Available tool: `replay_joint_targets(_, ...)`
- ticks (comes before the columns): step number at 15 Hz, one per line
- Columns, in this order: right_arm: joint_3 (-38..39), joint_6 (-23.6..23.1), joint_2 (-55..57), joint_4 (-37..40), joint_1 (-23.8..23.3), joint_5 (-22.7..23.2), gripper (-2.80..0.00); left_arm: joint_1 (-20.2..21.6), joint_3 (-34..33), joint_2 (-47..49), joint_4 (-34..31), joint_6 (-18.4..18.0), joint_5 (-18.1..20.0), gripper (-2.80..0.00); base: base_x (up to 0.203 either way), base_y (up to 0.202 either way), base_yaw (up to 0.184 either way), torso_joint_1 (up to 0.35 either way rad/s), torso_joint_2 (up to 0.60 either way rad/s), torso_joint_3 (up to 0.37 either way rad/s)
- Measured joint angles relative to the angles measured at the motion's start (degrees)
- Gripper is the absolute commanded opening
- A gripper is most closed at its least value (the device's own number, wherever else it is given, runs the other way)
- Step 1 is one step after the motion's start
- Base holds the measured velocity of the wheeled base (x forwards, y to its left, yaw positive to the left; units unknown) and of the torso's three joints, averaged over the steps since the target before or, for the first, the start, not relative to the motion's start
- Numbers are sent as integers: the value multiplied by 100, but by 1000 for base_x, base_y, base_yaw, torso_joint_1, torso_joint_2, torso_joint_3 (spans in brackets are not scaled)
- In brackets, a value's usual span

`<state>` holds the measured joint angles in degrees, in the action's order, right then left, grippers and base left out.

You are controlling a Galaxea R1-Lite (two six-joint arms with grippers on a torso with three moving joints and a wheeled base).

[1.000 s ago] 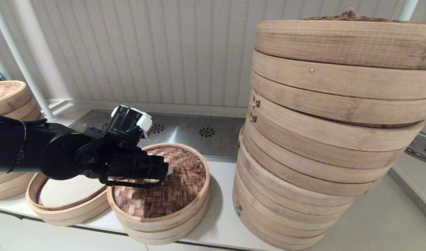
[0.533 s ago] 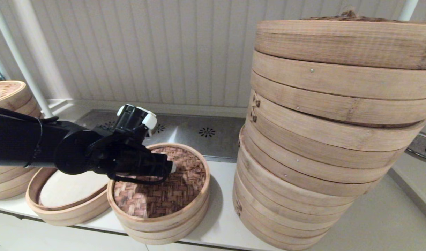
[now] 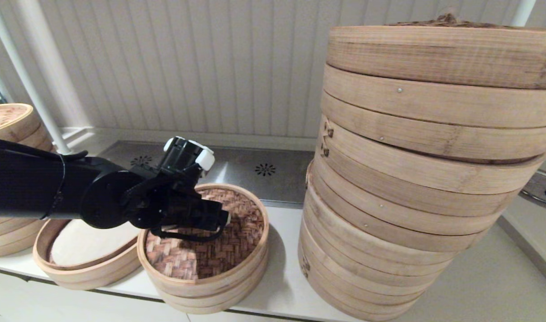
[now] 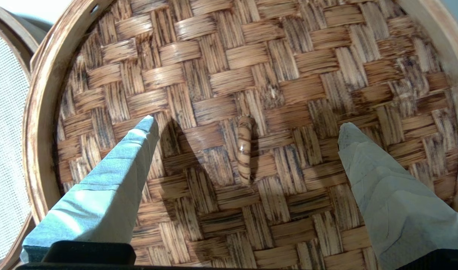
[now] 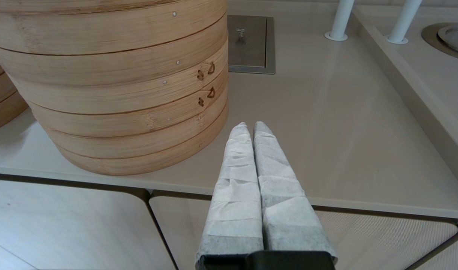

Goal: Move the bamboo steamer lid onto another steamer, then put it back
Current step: Pick up the steamer

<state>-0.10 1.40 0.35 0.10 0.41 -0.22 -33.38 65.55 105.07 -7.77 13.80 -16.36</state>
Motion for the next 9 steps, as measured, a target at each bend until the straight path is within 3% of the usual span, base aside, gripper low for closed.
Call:
replay_joint_targets(6, 0, 0, 0, 0, 0, -2, -280, -11, -163, -66, 49, 66, 2, 0, 0, 0, 0, 0, 0, 0)
replay_joint_targets(7, 0, 0, 0, 0, 0, 0, -280, -11, -166, -69, 50, 73, 2, -280, 0, 0, 0, 0, 0, 0)
replay_joint_targets(9, 0, 0, 0, 0, 0, -2, -280, -9, -147, -77, 44, 76, 2, -280, 0, 0, 0, 0, 0, 0)
